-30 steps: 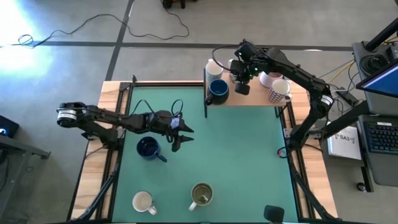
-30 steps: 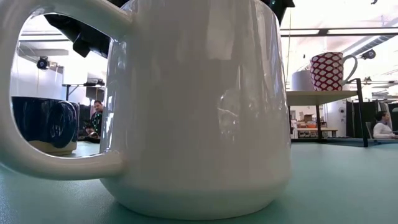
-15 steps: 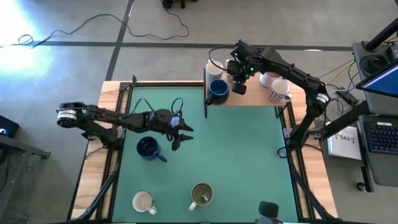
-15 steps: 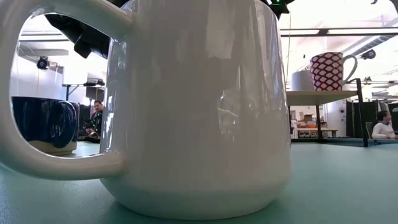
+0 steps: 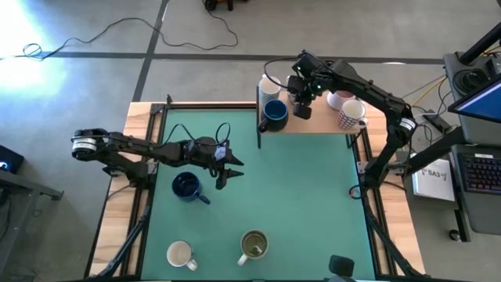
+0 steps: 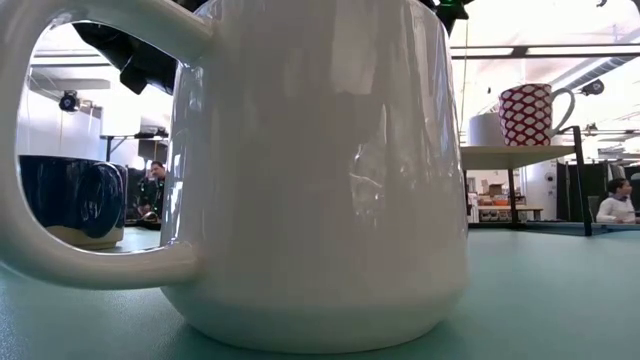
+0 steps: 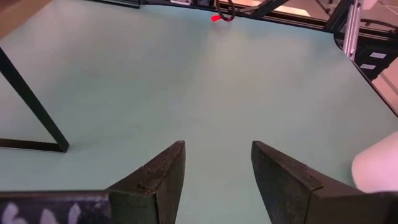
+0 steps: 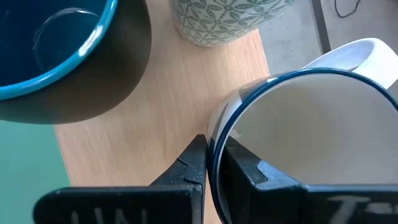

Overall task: Place coffee mugs
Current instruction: Put the right blue patterned mug on the shelf

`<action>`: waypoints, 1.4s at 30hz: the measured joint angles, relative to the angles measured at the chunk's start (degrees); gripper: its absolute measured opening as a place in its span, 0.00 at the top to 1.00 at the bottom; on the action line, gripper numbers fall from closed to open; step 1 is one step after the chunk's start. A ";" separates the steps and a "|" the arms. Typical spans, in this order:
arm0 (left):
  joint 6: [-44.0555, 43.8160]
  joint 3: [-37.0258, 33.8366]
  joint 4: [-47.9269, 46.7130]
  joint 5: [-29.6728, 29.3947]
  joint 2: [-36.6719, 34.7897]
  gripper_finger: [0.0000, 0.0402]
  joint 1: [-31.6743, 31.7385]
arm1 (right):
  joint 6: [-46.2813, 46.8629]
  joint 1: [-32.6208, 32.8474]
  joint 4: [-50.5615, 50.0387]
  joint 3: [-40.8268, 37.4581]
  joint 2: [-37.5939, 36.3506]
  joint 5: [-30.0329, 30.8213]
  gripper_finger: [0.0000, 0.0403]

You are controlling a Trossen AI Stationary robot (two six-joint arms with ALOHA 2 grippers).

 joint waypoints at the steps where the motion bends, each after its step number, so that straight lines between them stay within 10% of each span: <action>1: 0.00 0.00 0.00 0.00 0.00 0.58 0.02 | 0.02 0.00 0.04 0.00 0.00 0.01 0.94; 42: 0.00 0.00 -0.36 0.66 0.00 0.58 0.20 | -0.16 0.00 5.63 0.00 0.70 -1.83 0.84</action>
